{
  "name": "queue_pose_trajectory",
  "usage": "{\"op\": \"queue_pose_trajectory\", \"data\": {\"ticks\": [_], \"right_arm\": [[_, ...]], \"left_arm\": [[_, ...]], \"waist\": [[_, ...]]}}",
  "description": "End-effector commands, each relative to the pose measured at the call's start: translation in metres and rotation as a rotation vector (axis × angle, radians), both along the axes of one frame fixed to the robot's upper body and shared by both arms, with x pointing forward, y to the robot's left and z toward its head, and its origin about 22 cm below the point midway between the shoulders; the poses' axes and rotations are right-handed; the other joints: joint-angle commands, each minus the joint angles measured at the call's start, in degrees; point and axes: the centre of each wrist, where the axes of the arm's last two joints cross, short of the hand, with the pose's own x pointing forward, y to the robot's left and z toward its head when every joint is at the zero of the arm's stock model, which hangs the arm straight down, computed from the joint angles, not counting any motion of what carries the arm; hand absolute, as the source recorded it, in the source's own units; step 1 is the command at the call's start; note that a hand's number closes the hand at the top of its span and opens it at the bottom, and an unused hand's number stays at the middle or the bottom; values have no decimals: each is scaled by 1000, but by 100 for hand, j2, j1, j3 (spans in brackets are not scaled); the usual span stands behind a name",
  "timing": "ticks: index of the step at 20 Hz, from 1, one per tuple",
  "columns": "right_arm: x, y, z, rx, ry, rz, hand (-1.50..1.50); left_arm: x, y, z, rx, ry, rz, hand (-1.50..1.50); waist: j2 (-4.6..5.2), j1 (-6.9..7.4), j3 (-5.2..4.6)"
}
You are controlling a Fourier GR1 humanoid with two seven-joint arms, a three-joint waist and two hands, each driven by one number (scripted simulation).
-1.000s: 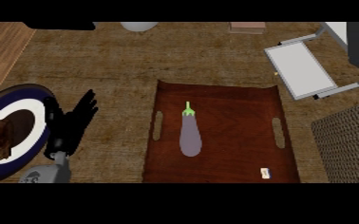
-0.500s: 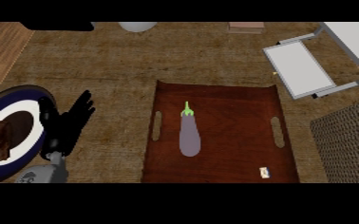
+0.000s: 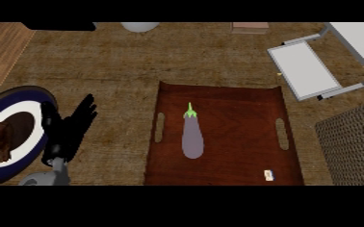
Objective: Pick the lemon from the tray and place it in the tiered shelf
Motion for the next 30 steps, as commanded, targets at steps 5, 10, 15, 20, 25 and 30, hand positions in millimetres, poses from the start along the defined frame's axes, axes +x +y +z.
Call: {"op": "queue_pose_trajectory", "data": {"ticks": [5, 10, 15, 20, 25, 30], "right_arm": [[-1, -23, -21, -2, -18, -66, 150], [-5, -36, -24, -13, -57, -24, 150], [-12, -49, -1, -10, -42, 15, 150], [-5, -35, -18, -6, 53, -6, 150], [-8, -30, -8, 51, -295, -76, -150], [-13, -33, 5, 75, -481, -79, -150]], "left_arm": [[-14, 4, -17, 11, -8, 14, 0], [-6, 3, -13, -5, -6, 9, 0], [-5, 2, -5, 8, -8, 21, 0], [-4, 11, -7, 16, -2, 15, 0], [9, 4, -7, 11, -5, 4, 0], [7, -3, -6, 12, 3, 10, 0]], "waist": [[4, 1, -6], [5, -5, -4], [-6, -12, -3], [-32, -76, -6], [4, -51, -6], [18, 13, -2]]}}
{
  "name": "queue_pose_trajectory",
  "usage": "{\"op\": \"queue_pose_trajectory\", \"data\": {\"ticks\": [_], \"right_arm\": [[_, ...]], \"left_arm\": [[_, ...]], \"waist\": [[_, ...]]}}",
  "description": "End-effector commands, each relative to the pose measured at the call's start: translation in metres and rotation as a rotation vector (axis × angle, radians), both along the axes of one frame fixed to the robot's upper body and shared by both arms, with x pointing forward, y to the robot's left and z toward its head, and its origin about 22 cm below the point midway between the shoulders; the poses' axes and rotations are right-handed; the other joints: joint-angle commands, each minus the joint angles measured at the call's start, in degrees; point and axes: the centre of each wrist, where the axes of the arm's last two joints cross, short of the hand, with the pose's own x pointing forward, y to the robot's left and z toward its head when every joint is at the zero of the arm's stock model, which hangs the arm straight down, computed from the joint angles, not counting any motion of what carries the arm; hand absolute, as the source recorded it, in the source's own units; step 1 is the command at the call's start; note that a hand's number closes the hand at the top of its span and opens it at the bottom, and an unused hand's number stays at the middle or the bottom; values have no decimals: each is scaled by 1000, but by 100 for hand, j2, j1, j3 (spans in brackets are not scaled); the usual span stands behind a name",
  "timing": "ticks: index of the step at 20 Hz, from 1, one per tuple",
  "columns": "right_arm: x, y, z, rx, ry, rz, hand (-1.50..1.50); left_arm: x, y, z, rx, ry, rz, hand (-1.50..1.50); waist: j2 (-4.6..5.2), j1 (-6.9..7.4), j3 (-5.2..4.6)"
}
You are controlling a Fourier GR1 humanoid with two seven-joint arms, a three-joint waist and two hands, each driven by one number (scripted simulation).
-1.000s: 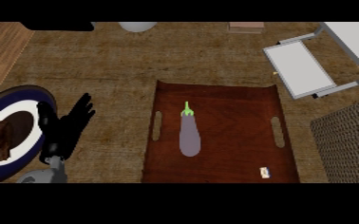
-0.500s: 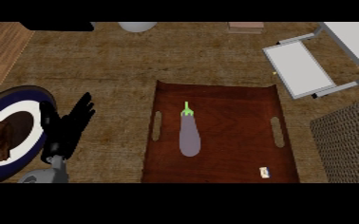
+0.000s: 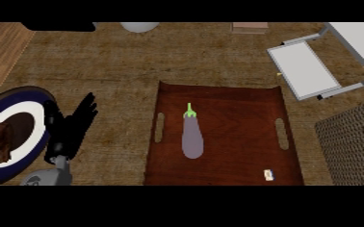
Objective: Pick the lemon from the tray and place it in the tiered shelf
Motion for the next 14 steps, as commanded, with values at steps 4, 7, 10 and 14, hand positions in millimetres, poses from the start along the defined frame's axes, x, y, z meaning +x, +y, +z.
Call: {"op": "queue_pose_trajectory", "data": {"ticks": [4, 7, 10, 14], "right_arm": [[-6, 7, 6, 53, -316, 1, -150], [-16, -10, 25, 45, -423, -38, -150], [-22, -4, 31, -20, -477, -114, -150], [-36, -7, 45, -68, -478, -238, -150]], "left_arm": [[-2, -3, -5, -19, 15, 10, 0], [-1, -8, -6, -15, 19, -7, 0], [-11, 7, -17, -8, 12, 17, 0], [-9, -3, -9, -16, 18, 21, 0]], "waist": [[-44, -116, -13], [2, -45, -13], [-30, -109, -24], [-74, -179, -27]]}}
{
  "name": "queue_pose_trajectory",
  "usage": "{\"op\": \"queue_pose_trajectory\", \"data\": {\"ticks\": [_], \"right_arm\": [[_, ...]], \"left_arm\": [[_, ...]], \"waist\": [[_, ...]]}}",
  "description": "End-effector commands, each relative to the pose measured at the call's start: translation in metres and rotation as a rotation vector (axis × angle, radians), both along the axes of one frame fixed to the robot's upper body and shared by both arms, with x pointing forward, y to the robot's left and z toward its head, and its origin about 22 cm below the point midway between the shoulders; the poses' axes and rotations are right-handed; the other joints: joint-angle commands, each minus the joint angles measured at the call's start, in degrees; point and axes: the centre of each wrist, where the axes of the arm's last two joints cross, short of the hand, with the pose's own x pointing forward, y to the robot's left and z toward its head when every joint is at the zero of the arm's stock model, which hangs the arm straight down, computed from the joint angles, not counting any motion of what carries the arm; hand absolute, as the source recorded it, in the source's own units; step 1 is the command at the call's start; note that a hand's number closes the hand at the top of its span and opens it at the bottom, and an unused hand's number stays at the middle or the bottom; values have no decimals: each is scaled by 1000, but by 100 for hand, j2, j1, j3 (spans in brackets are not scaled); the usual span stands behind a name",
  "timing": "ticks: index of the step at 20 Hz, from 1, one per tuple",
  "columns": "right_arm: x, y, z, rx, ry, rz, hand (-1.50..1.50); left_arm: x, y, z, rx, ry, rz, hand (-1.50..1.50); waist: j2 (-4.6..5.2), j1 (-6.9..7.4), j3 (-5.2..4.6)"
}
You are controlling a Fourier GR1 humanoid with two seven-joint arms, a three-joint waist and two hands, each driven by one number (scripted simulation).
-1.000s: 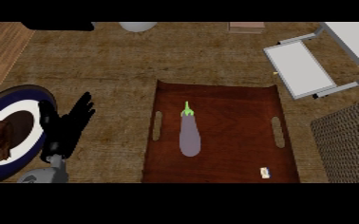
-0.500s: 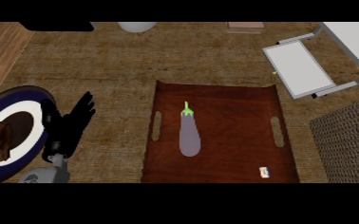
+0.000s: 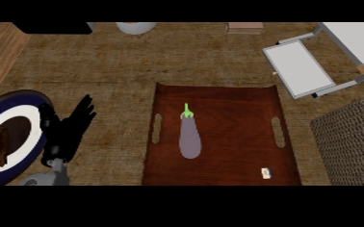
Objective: Pick the lemon from the tray and place it in the tiered shelf
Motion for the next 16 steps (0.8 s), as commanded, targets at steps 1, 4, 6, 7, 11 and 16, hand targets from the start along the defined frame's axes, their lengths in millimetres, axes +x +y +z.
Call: {"op": "queue_pose_trajectory", "data": {"ticks": [1, 4, 6, 7, 11, 16], "right_arm": [[-19, -11, 9, 32, -119, -138, -150], [-35, -18, 11, 19, -215, -208, -150], [-54, -27, 20, 17, -238, -231, -150], [-55, -10, 25, 25, -257, -223, -150], [-92, -9, 21, 53, -244, -199, -150], [-136, 17, 5, 45, -261, -132, -150]], "left_arm": [[-7, 15, -3, 0, 48, 26, 0], [-9, 16, -3, 1, 35, 33, 0], [-9, 15, -2, 3, 37, 38, 0], [-4, 10, 1, 10, 32, 32, 0], [-5, 21, -3, 6, 31, 69, 0], [-15, 20, -9, 6, 55, 55, 0]], "waist": [[-40, -109, -11], [-55, -144, -11], [-73, -191, -7], [-78, -192, -12], [-107, -310, -10], [-116, -317, -9]]}}
